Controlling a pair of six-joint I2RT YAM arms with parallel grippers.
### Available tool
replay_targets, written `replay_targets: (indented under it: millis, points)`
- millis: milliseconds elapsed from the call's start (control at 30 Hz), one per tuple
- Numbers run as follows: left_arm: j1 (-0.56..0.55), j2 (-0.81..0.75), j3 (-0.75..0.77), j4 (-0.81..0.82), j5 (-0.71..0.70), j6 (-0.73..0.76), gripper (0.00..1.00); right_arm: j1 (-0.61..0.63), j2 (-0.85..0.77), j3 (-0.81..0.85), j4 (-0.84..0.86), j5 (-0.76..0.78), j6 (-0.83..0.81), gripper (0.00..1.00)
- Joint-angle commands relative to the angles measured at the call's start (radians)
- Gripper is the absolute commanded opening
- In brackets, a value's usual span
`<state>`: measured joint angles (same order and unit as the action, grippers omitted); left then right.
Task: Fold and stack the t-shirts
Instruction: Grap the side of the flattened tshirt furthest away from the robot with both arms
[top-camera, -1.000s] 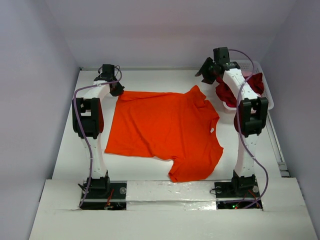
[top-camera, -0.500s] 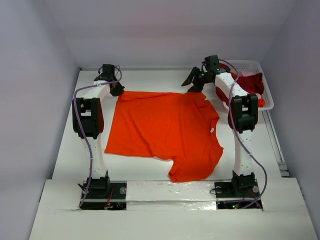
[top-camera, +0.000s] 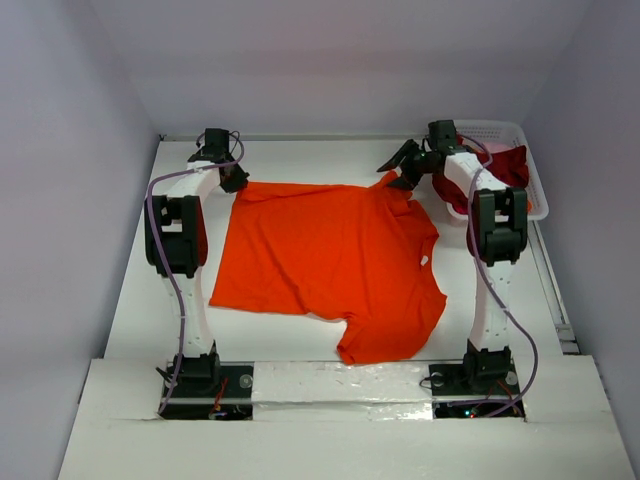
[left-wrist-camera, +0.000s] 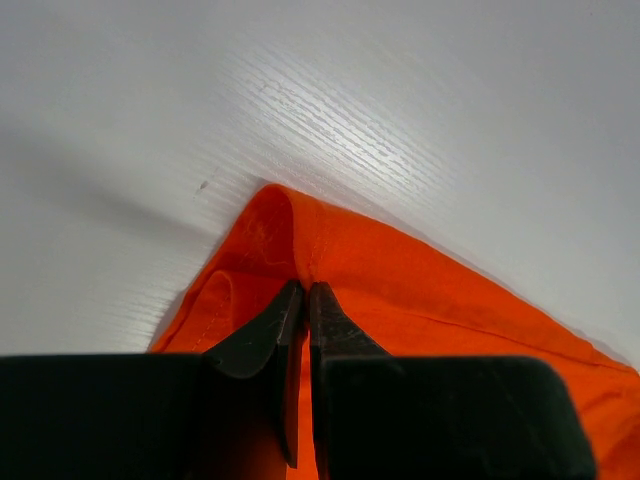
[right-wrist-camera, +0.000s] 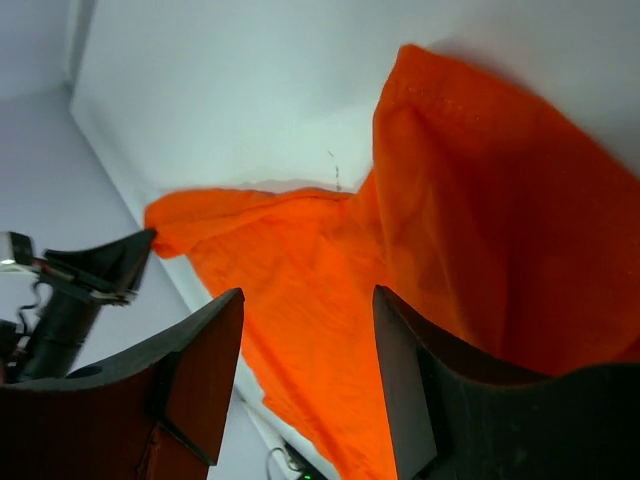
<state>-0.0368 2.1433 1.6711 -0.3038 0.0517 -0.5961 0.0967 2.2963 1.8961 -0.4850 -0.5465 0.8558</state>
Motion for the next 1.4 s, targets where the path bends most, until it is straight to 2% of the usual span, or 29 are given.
replay_targets:
  millis: [0,433,633,867,1000,1167,1367]
  points:
    - [0.017,-0.094,0.016,0.005,-0.003,-0.001,0.0,-0.026,-0.075,0.008,0.049,0.013,0.046,0.6]
    - [0.017,-0.097,0.019,0.0,-0.003,-0.002,0.0,-0.195,-0.075,0.0,-0.009,0.076,0.005,0.6]
    - [0.017,-0.095,0.022,0.0,0.002,-0.002,0.0,-0.235,-0.081,-0.012,-0.035,0.088,-0.032,0.6]
    - [0.017,-0.091,0.029,0.0,0.004,-0.004,0.0,-0.235,-0.087,0.006,0.016,-0.004,-0.058,0.61]
    - [0.017,-0.085,0.033,0.0,0.008,-0.007,0.0,-0.19,-0.084,0.121,-0.029,-0.023,-0.153,0.62]
    - [0.017,-0.082,0.042,-0.003,0.008,-0.007,0.0,-0.18,-0.118,0.123,0.039,-0.07,-0.17,0.62]
    - [0.017,-0.083,0.041,-0.004,0.01,-0.007,0.0,-0.158,-0.103,0.199,0.02,-0.15,-0.201,0.63]
